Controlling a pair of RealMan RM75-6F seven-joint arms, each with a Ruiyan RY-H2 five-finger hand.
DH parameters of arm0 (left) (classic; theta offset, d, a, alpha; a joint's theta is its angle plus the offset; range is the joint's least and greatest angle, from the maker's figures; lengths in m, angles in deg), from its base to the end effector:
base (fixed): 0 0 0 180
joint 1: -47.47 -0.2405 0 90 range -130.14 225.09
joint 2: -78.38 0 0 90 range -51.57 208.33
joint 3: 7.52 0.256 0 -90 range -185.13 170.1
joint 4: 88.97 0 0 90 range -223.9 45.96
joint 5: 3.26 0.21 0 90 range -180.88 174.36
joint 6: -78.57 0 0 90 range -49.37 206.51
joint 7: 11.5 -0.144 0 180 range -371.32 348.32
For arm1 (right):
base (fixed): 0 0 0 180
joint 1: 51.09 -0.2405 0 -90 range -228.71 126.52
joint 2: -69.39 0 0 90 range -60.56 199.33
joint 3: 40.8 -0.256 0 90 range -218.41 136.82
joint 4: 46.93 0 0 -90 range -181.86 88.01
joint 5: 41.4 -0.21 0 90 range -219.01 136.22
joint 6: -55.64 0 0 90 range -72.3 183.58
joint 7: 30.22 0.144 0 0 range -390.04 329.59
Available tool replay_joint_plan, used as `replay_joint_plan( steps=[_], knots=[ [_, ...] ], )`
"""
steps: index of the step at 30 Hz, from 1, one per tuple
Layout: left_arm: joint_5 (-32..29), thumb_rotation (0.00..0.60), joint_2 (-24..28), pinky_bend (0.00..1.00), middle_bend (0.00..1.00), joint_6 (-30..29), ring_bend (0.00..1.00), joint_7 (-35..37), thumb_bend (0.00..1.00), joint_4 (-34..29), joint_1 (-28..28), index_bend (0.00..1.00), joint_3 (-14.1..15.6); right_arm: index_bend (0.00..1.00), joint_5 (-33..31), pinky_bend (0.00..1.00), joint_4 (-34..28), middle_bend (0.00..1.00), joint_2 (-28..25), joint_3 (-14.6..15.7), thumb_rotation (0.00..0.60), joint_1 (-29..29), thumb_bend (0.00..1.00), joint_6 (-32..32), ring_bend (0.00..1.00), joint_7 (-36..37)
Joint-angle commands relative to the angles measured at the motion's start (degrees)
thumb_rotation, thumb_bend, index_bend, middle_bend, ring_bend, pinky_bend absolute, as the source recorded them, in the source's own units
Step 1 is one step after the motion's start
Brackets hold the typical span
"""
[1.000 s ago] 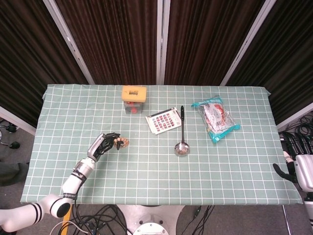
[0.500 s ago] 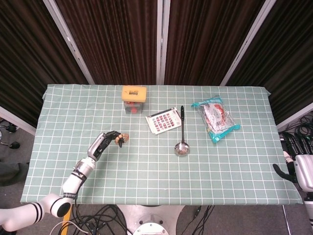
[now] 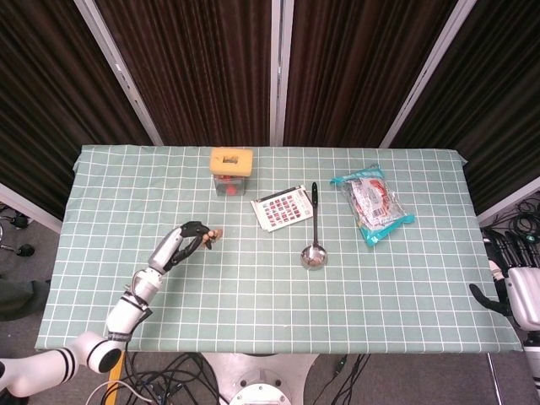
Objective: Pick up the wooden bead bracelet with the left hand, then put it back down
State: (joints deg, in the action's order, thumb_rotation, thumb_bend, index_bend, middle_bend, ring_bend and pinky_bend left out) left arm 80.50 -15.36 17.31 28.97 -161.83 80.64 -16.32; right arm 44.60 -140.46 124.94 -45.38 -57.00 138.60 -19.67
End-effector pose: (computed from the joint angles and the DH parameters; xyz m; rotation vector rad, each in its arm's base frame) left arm -0.1905 0.3207 -0.0224 -1.4817 -1.6888 -1.5260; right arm -0.3115 -0.1934 0.2051 1.3728 -0.9354 0.9664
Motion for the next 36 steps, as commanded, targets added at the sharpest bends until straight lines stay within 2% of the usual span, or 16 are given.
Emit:
replay_joint_plan(
  steps=[1, 4, 7, 10, 11, 13, 14, 15, 19, 25, 29, 36],
  knots=[
    [2.90, 0.053, -1.43, 0.15, 0.41, -5.37, 0.23, -18.14, 0.19, 2.88, -0.02, 0.33, 1.33, 0.00, 0.03, 0.00, 0.27, 0.09, 0.18, 0.08, 0.600, -0.06, 0.15, -0.16, 0.00, 0.33],
    [3.69, 0.090, -1.32, 0.15, 0.38, -7.44, 0.21, -28.25, 0.18, 2.46, -0.32, 0.32, 1.69, 0.00, 0.10, 0.00, 0.66, 0.09, 0.41, 0.18, 0.600, -0.10, 0.15, -0.34, 0.00, 0.76],
    [3.68, 0.190, -0.16, 0.15, 0.37, -8.82, 0.21, -36.93, 0.18, 0.73, -0.77, 0.32, 1.71, 0.00, 0.15, 0.00, 1.04, 0.09, 0.61, 0.30, 0.600, -0.09, 0.15, -0.44, 0.00, 1.18],
    [3.81, 0.271, 1.35, 0.15, 0.37, -11.87, 0.21, -42.14, 0.18, -1.76, -1.84, 0.32, 1.11, 0.00, 0.11, 0.00, 1.43, 0.09, 0.70, 0.40, 0.600, -0.04, 0.15, -0.53, 0.00, 1.61],
    [3.55, 0.338, 1.99, 0.14, 0.37, -12.98, 0.21, -43.11, 0.18, -2.52, -2.32, 0.32, 0.67, 0.00, 0.05, 0.00, 1.55, 0.09, 0.69, 0.43, 0.600, -0.05, 0.15, -0.65, 0.00, 1.75],
    [2.41, 0.529, 3.93, 0.14, 0.37, -16.13, 0.21, -45.31, 0.18, -4.15, -3.81, 0.32, -0.91, 0.00, -0.22, 0.00, 1.76, 0.09, 0.39, 0.62, 0.600, -0.13, 0.15, -1.35, 0.00, 2.20],
    [1.81, 0.581, 5.00, 0.14, 0.37, -17.54, 0.21, -46.17, 0.18, -4.71, -4.60, 0.32, -1.61, 0.00, -0.35, 0.00, 1.80, 0.09, 0.11, 0.79, 0.600, -0.21, 0.15, -1.91, 0.00, 2.55],
    [0.63, 0.600, 6.73, 0.13, 0.37, -19.13, 0.21, -46.86, 0.18, -5.60, -5.88, 0.33, -2.42, 0.00, -0.48, 0.00, 1.82, 0.09, -0.40, 1.10, 0.600, -0.37, 0.15, -2.89, 0.00, 3.14],
    [-3.76, 0.600, 14.79, 0.12, 0.36, -21.32, 0.21, -44.85, 0.18, -10.38, -11.17, 0.33, -2.79, 0.00, 0.01, 0.00, 2.82, 0.09, -1.48, 1.77, 0.600, -1.30, 0.17, -5.45, 0.00, 5.59],
    [-8.12, 0.597, 26.35, 0.08, 0.27, -21.36, 0.12, -45.08, 0.18, -17.16, -19.44, 0.29, 2.20, 0.00, 2.70, 0.00, 5.64, 0.02, -0.61, 2.37, 0.600, -3.05, 0.20, -7.05, 0.00, 9.53],
    [-9.40, 0.600, 28.68, 0.08, 0.27, -24.38, 0.12, -44.47, 0.18, -20.13, -24.52, 0.29, 4.77, 0.00, 3.91, 0.00, 6.68, 0.00, 0.56, 2.43, 0.600, -3.64, 0.20, -6.64, 0.00, 9.50],
    [-4.40, 0.600, 27.42, 0.07, 0.25, -33.24, 0.11, -46.14, 0.18, -22.60, -31.55, 0.28, 8.76, 0.00, 4.66, 0.00, 5.96, 0.00, 1.71, 2.62, 0.600, -3.49, 0.20, -5.06, 0.00, 6.49]
  ],
)
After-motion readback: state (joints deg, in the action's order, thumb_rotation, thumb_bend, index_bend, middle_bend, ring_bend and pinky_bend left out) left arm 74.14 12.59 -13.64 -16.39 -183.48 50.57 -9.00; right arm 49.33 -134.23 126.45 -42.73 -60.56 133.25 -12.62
